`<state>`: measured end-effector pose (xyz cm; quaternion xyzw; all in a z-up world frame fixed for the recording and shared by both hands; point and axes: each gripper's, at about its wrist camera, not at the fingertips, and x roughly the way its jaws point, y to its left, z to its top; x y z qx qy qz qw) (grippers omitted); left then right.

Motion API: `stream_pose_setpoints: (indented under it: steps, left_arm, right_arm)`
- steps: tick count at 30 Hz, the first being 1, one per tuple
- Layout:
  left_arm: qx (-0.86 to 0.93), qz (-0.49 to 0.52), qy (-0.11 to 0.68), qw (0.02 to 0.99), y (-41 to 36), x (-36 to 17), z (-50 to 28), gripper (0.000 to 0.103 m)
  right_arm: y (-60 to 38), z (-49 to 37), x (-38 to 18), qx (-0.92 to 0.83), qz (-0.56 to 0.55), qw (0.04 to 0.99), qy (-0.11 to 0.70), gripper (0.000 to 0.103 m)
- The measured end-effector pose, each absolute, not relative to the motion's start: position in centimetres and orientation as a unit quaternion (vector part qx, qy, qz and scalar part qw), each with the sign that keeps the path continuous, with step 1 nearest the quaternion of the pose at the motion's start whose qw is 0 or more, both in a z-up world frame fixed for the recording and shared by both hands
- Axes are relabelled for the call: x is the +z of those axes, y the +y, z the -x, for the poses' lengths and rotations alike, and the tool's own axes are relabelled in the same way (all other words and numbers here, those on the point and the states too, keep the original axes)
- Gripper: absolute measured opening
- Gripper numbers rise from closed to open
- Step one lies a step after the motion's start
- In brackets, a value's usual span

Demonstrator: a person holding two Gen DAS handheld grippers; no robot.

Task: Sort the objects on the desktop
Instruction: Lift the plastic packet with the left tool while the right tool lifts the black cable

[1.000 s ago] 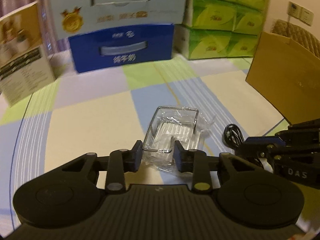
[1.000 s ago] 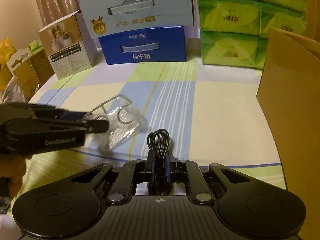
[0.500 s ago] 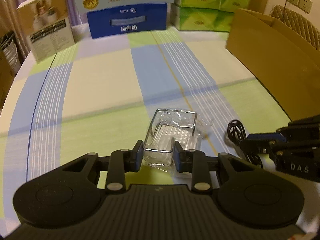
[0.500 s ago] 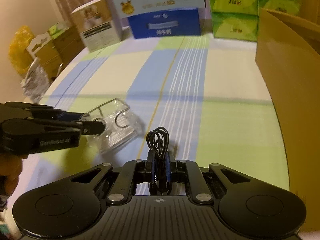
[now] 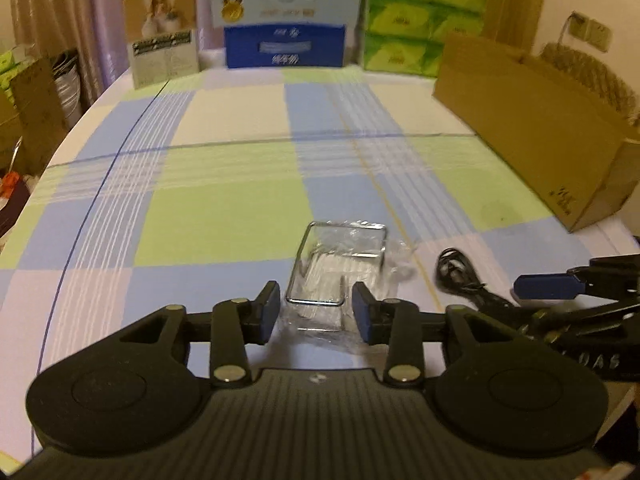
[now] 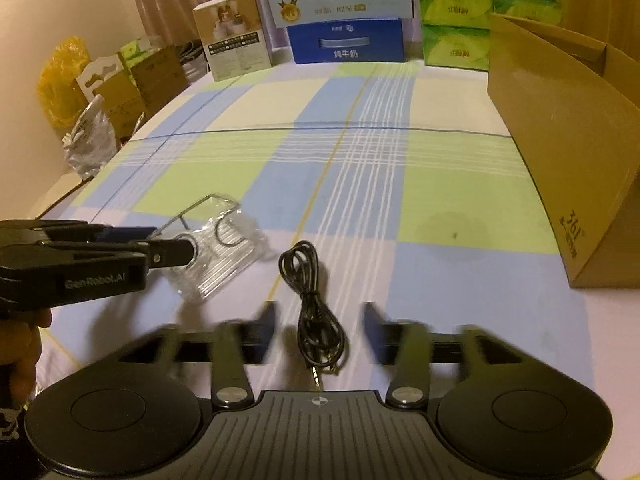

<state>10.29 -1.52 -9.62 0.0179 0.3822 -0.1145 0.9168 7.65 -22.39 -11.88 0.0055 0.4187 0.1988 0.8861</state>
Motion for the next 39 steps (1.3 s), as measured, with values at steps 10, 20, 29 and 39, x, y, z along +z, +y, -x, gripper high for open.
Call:
stream_pose_setpoints:
  steps: [10, 20, 29, 39]
  left_arm:
    - [-0.124, -0.029, 0.359, 0.925, -0.8, -10.5, -9.9, 0.058]
    - [-0.128, -0.020, 0.366, 0.922, -0.8, -11.2, -10.2, 0.060]
    - [-0.130, -0.021, 0.368, 0.921, -1.2, -11.5, -10.2, 0.056]
    - [-0.136, -0.009, 0.374, 0.917, -1.3, -11.6, -10.6, 0.035]
  right_arm:
    - [-21.1, -7.2, -13.6, 0.228, 0.065, 0.896, 0.374, 0.052]
    - [-20.5, -6.7, -13.9, 0.233, 0.088, 0.895, 0.370, 0.030]
    - [-20.7, -7.0, -13.7, 0.229, 0.079, 0.893, 0.378, 0.020]
    - [-21.0, -7.1, -13.1, 0.220, 0.058, 0.897, 0.380, 0.018]
